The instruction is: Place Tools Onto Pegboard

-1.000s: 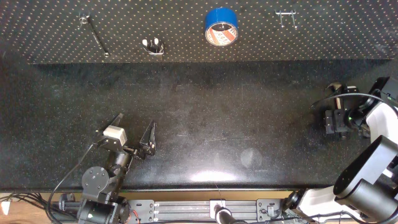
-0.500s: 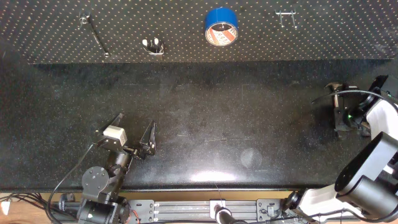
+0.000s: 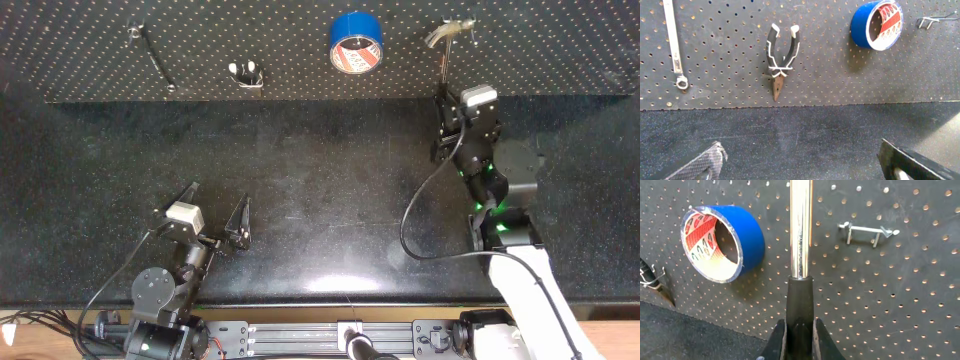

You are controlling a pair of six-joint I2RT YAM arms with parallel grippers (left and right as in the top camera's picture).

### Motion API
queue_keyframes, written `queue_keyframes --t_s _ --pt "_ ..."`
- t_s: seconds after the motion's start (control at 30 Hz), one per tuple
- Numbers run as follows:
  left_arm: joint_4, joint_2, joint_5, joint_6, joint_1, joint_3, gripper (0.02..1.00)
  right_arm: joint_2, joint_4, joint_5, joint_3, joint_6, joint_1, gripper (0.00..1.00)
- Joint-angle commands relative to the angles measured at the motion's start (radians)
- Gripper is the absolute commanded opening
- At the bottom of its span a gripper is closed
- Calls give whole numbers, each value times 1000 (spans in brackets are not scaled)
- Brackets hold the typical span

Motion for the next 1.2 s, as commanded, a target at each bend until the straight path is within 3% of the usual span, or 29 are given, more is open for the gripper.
queue_keyframes --t_s 0.03,0.1,0.47,0.5,0.53,0.57,0.6,0.63,0.7,0.87,0.93,0.97,1.0,1.03,1.2 --pt "-5 -8 8 -2 -3 -2 993 -22 3 13 6 27 -11 75" --pt "-5 -8 8 -2 -3 -2 993 2 -26 50 6 26 -68 75" --pt "-5 -8 8 -2 -3 -2 993 353 68 80 120 26 -68 75" --pt "-5 -8 8 -2 -3 -2 993 370 75 80 120 26 -68 726" --pt "-5 -8 8 -2 -3 -2 993 370 76 108 119 26 -68 976" --pt "-5 -8 8 -2 -3 -2 996 367 100 172 106 26 -68 976" --pt "-5 -8 8 -2 -3 -2 993 267 309 223 -59 26 -52 976" --pt "-5 -8 8 -2 -3 -2 993 193 324 223 -130 26 -47 976" --pt "-5 -8 8 -2 -3 -2 993 -139 167 222 -304 26 -47 976" --pt "-5 -8 8 -2 -3 -2 993 -1099 -962 223 -320 26 -47 976" --pt "-5 -8 8 -2 -3 -2 993 -1121 -903 272 -379 26 -48 976" --pt "-5 -8 8 -2 -3 -2 993 -1120 -795 409 -403 25 -50 976" --pt "-5 -8 8 -2 -3 -2 993 -1121 -499 464 -492 25 -51 976" --pt "-5 -8 8 -2 -3 -2 993 -1122 -480 521 -494 26 -57 976" --pt "-5 -8 8 -2 -3 -2 993 -1073 -542 541 -494 26 -61 976"
